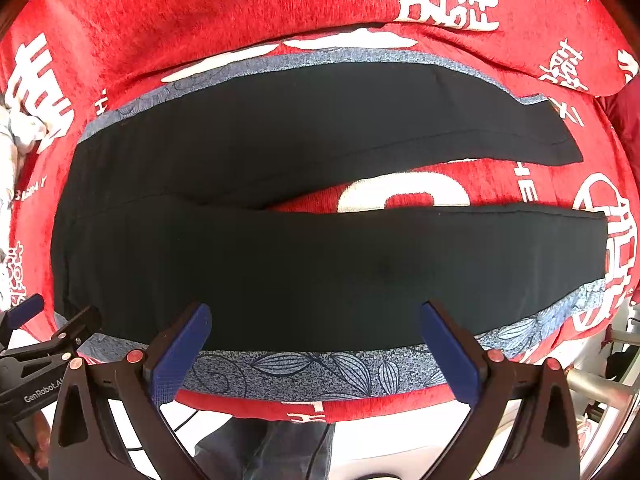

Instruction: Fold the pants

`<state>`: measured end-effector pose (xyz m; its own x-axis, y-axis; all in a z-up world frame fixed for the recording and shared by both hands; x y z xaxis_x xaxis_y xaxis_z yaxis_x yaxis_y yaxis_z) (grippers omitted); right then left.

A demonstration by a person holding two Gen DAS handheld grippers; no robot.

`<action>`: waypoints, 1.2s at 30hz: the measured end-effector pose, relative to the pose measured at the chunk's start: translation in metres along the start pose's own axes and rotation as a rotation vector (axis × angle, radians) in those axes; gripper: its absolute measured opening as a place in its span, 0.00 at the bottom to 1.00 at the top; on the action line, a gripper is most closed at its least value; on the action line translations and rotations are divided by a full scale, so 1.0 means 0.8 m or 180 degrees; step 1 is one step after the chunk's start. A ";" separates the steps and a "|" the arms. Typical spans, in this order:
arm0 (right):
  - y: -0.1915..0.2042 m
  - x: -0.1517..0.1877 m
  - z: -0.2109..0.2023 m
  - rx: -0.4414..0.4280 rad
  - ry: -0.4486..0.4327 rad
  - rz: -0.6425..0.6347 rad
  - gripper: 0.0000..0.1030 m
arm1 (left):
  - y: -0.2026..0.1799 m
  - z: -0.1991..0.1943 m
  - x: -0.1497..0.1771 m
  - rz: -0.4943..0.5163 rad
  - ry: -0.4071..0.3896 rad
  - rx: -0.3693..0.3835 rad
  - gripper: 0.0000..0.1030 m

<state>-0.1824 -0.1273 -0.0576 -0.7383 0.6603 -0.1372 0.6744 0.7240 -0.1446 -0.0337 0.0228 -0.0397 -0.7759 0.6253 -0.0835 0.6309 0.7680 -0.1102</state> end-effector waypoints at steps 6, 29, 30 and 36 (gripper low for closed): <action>0.004 0.000 0.003 0.0003 0.0011 -0.0039 1.00 | 0.002 0.002 0.000 -0.0011 0.0011 -0.0016 1.00; -0.001 0.001 0.015 -0.0181 0.0066 0.0050 1.00 | 0.007 0.012 0.006 -0.0074 0.0003 -0.0019 1.00; -0.002 0.002 0.016 -0.0227 0.0072 0.0073 1.00 | 0.009 0.013 0.007 -0.0085 0.0002 -0.0021 1.00; -0.001 0.009 0.018 -0.0369 0.0106 0.0122 1.00 | 0.014 0.009 0.011 -0.0122 -0.0023 -0.0014 1.00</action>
Point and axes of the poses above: each gripper's, at about its wrist camera, not at the fingertips, and z roughly the way its jaws point, y to its left, x to its underside, the point moved 3 cm from there along z, roughly the way its jaws point, and after that the axes turned 12 degrees about x, right-handed, at the moved point
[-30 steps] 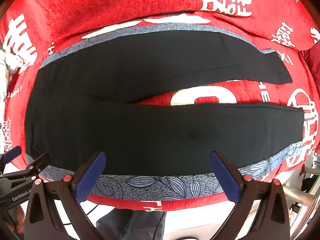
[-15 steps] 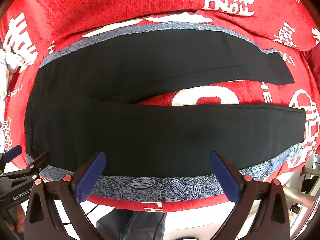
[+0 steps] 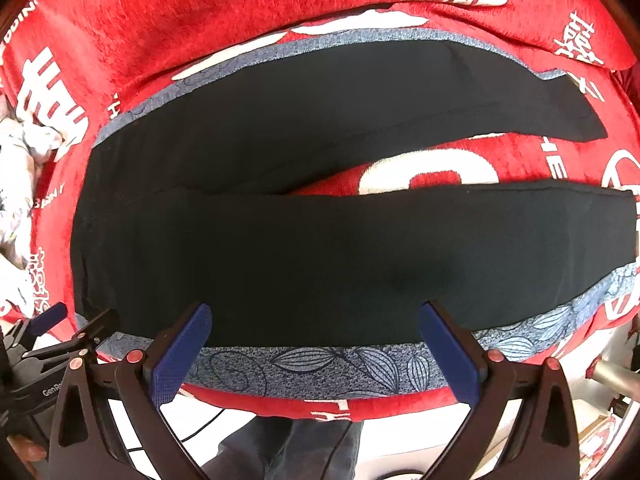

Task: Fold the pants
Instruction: 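Grasp the grey waistband with the left gripper while the right gripper grasps it too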

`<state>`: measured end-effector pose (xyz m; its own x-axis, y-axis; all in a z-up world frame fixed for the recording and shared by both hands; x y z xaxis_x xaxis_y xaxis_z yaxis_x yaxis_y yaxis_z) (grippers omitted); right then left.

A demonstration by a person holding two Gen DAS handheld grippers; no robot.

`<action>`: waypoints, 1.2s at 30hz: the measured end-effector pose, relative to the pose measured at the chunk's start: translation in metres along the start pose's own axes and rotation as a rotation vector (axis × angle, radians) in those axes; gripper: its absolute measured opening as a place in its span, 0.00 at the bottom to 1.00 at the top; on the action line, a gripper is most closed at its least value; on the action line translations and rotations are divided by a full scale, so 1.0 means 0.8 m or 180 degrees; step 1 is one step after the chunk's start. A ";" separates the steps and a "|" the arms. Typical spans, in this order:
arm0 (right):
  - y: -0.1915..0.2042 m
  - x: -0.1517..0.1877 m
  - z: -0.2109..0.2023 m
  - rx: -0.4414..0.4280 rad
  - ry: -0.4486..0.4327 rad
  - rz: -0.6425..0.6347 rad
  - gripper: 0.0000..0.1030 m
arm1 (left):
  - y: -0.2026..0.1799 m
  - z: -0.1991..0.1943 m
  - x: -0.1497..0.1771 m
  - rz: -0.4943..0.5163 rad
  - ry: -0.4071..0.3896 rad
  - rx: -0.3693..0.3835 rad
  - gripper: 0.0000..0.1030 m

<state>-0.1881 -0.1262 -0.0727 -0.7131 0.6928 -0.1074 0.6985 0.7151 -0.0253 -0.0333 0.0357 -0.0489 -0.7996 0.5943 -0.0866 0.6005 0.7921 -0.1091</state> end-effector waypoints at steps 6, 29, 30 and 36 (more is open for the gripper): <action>0.004 0.005 -0.004 0.0000 -0.0031 -0.0038 1.00 | 0.005 -0.001 0.007 -0.0039 -0.0032 0.0108 1.00; 0.061 0.113 0.112 -0.2856 0.0780 0.0647 0.79 | 0.143 0.057 0.108 -0.1274 -0.0119 0.1827 1.00; 0.067 0.112 0.110 -0.2888 0.0746 0.0622 0.79 | 0.147 0.059 0.106 -0.1328 -0.0159 0.1846 1.00; 0.123 0.102 0.110 -0.3083 0.0766 0.0639 0.79 | 0.168 0.066 0.097 -0.1664 -0.0326 0.1994 1.00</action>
Point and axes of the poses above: each gripper's, at about its wrist camera, not at the fingertips, and z roughly the way its jaws point, y to its left, x to its underside, the point moved 3 cm from there along z, roughly the way its jaws point, and after that the axes turned 12 degrees about x, right-handed, at the moved point
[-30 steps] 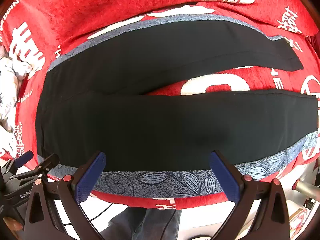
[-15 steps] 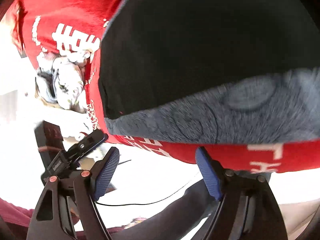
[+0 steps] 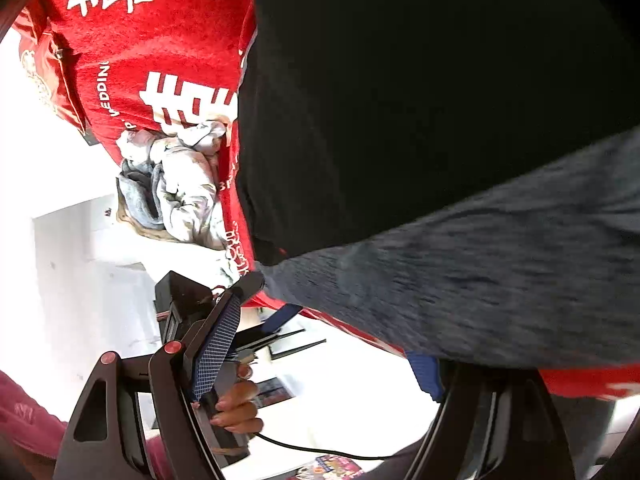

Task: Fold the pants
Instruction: 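Grasp the grey waistband with the left gripper while the right gripper grasps it too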

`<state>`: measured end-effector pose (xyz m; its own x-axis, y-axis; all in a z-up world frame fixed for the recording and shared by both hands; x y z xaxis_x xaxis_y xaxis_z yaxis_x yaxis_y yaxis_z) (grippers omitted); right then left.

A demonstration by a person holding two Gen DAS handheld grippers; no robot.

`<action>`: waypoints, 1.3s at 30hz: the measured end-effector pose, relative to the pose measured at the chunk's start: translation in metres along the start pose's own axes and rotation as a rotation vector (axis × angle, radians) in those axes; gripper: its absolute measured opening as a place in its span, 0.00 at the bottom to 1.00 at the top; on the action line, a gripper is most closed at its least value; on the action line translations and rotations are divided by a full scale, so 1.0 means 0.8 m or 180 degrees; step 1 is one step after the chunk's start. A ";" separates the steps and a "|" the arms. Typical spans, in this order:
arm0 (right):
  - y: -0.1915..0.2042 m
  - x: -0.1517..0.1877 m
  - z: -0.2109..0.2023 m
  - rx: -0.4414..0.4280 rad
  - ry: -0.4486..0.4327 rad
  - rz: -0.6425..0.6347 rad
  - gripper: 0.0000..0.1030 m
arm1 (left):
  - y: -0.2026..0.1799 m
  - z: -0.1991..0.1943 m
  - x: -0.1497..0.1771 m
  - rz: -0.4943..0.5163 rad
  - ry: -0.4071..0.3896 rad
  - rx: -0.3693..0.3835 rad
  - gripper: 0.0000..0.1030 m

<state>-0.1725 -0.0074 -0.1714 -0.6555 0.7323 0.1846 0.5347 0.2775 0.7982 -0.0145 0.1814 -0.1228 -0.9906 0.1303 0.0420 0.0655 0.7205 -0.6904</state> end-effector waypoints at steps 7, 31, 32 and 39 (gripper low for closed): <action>-0.005 -0.002 -0.007 0.0296 -0.0001 0.0495 0.06 | -0.002 -0.016 0.004 0.0060 -0.0096 -0.0187 0.52; -0.066 0.013 -0.096 0.0243 -0.0528 0.1129 0.05 | -0.028 -0.030 -0.003 0.0306 0.0069 -0.0166 0.27; -0.051 0.010 -0.104 0.0302 -0.0546 0.0995 0.05 | -0.040 -0.036 -0.004 0.0365 0.0055 -0.0165 0.27; 0.062 -0.070 -0.155 0.0513 -0.0737 0.0042 0.05 | -0.119 -0.071 -0.047 0.0671 -0.0174 0.0020 0.27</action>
Point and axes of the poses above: each gripper's, at about its wrist camera, not at the fingertips, and z roughly the way its jaws point, y to its left, x to its underside, the point moved 3 cm from there along z, roughly the way its jaws point, and after that the axes turned 12 degrees about x, right-handed, at the moved point
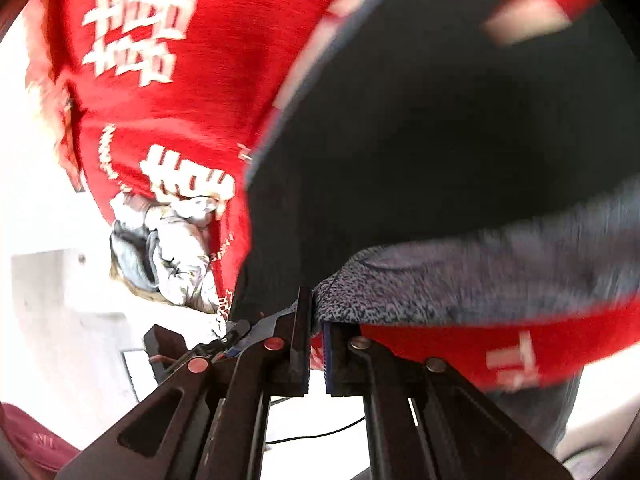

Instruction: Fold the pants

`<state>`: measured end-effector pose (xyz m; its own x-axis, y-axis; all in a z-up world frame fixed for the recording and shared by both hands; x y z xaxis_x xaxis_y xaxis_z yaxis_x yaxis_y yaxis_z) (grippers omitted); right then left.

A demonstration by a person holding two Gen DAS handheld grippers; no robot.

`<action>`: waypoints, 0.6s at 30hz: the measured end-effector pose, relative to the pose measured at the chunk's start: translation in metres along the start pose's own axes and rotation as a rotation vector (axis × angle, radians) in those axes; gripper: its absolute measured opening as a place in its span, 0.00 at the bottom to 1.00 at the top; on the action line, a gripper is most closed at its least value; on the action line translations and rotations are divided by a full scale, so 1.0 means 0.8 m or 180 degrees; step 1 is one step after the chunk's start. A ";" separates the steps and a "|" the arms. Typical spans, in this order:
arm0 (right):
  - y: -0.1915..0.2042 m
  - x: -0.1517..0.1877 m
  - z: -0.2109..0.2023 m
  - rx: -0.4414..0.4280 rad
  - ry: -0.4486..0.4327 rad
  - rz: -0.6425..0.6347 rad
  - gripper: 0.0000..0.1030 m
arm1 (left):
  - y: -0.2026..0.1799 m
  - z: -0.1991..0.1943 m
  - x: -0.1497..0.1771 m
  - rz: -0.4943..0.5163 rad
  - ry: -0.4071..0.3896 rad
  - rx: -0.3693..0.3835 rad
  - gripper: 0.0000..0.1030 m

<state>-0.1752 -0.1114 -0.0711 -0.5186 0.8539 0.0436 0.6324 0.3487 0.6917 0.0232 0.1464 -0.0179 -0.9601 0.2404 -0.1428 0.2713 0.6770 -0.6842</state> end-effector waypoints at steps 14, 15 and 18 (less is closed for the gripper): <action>0.053 -0.283 0.104 0.0259 0.0315 -0.0443 0.06 | -0.028 0.133 -0.235 0.0252 -0.0653 -0.0918 0.77; 0.048 -0.292 0.114 0.0259 0.0338 -0.0408 0.07 | -0.020 0.144 -0.247 0.0183 -0.0639 -0.1077 0.77; 0.028 -0.317 0.151 0.0420 0.0426 -0.0306 0.10 | -0.018 0.131 -0.259 0.0042 -0.0767 -0.1221 0.77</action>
<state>0.0398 -0.2733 -0.1540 -0.6464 0.7584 0.0834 0.6416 0.4812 0.5973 0.2109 0.0142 -0.0533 -0.9325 0.1127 -0.3433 0.2455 0.8947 -0.3732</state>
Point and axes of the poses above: each gripper's, at about its wrist camera, not at the fingertips, and z roughly the way its jaws point, y to its left, x to its underside, the point moved 3 cm from there along z, roughly the way its jaws point, and after that the axes turned 12 degrees about x, right-handed, at the moved point
